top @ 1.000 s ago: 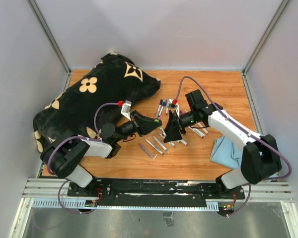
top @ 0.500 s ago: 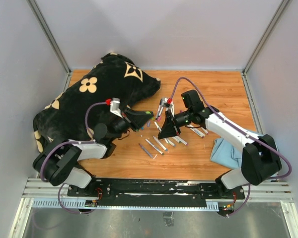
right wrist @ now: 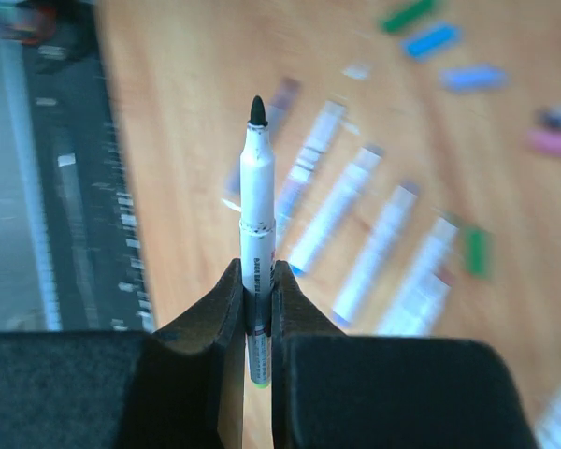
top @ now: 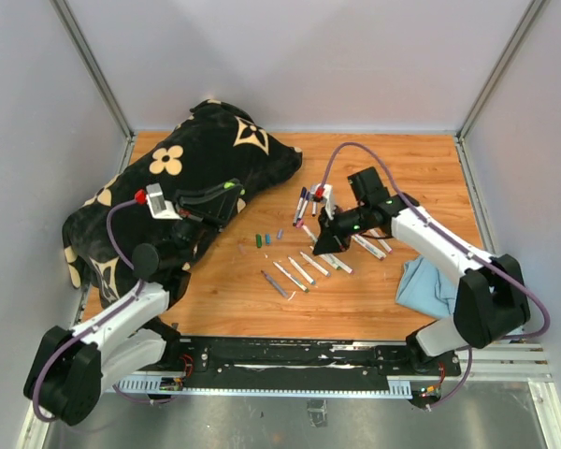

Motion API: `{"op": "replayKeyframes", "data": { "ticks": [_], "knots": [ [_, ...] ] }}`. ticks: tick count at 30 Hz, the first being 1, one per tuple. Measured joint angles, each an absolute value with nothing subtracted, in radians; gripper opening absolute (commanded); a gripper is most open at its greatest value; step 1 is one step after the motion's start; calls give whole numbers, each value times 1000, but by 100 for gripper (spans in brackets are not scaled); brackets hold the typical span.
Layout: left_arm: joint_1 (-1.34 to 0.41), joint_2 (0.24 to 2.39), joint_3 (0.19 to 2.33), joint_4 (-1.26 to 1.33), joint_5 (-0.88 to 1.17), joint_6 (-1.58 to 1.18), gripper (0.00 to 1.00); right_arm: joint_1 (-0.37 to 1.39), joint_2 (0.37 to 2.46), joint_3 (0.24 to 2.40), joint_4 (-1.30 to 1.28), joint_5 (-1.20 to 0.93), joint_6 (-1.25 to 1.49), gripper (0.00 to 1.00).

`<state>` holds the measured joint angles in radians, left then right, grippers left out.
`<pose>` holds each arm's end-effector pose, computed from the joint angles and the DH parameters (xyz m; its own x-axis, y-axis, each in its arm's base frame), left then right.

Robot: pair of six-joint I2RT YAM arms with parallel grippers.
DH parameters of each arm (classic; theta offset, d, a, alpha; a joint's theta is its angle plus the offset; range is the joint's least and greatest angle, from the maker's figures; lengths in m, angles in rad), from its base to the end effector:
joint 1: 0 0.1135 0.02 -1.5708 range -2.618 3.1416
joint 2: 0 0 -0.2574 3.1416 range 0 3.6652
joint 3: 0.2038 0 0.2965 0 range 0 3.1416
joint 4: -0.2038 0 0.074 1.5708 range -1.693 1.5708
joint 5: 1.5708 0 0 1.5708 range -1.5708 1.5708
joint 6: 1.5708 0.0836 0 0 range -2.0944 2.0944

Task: Open the pen caps
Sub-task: Place the pen at the center of the board.

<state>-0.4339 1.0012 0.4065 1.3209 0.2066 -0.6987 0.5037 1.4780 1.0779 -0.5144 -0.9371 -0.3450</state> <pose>0.2394 -0.1298 0.3208 0.1071 -0.7435 -0.6601 0.8092 0.4510 -0.3766 0.2848 0.2339 0.2141 -0.4107 -0.4550 -0.7901 -0.9089 0.1354 0.3945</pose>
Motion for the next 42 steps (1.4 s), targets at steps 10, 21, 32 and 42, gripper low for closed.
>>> {"op": "replayKeyframes", "data": {
  "ticks": [10, 21, 32, 42],
  "knots": [
    [-434, 852, 211, 1113, 251, -750, 0, 173, 1449, 1105, -578, -461, -451, 7],
    [-434, 771, 112, 1053, 315, -799, 0, 20, 1633, 1126, -585, -217, -448, 12],
    [-434, 729, 93, 1035, 335, -815, 0, 9, 1758, 1164, -596, -175, -448, 12],
    [-434, 728, 89, 1028, 338, -832, 0, 9, 1808, 1174, -613, -175, -448, 12]
  ]
}}
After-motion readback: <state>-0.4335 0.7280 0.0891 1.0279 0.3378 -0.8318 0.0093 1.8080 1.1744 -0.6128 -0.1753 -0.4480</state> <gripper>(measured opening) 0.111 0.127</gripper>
